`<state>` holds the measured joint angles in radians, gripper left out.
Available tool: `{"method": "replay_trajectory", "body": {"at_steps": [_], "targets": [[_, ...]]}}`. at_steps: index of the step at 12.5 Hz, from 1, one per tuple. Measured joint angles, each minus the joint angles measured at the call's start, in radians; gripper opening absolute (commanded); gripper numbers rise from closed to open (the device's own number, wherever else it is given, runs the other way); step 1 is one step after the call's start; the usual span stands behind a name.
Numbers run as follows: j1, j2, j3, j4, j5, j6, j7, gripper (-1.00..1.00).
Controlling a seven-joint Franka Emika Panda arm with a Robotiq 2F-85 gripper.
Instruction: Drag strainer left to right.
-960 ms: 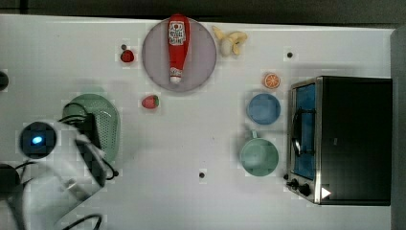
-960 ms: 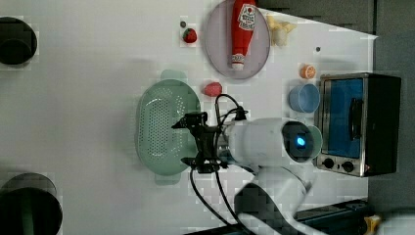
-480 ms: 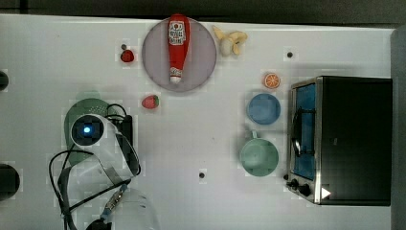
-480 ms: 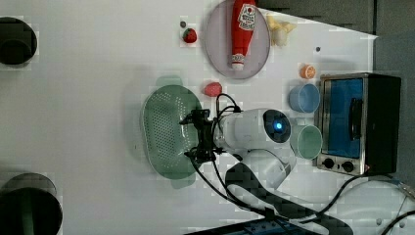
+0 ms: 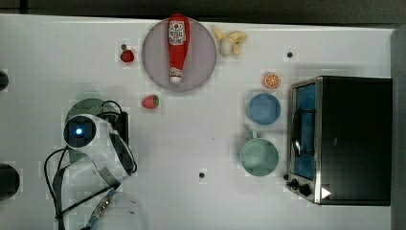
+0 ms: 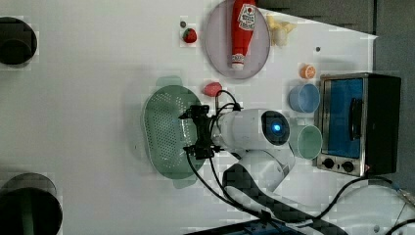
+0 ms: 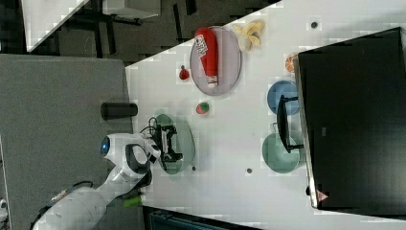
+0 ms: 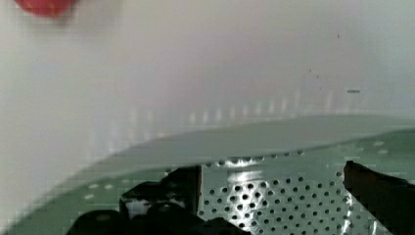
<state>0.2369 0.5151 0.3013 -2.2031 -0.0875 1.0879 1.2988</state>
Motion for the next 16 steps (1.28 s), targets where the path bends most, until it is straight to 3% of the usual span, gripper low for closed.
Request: {"method": "replay_trajectory", "body": {"at_steps": [6,10,16], "targets": [[0.001,-0.038,-0.061,-0.047,0.005,0.024,-0.002,1.00],[-0.059,-0.078,-0.097,-0.123,0.005,0.020,-0.021,1.00],[-0.132,-0.089,-0.187,-0.131,-0.024,0.025,-0.180,1.00]]}}
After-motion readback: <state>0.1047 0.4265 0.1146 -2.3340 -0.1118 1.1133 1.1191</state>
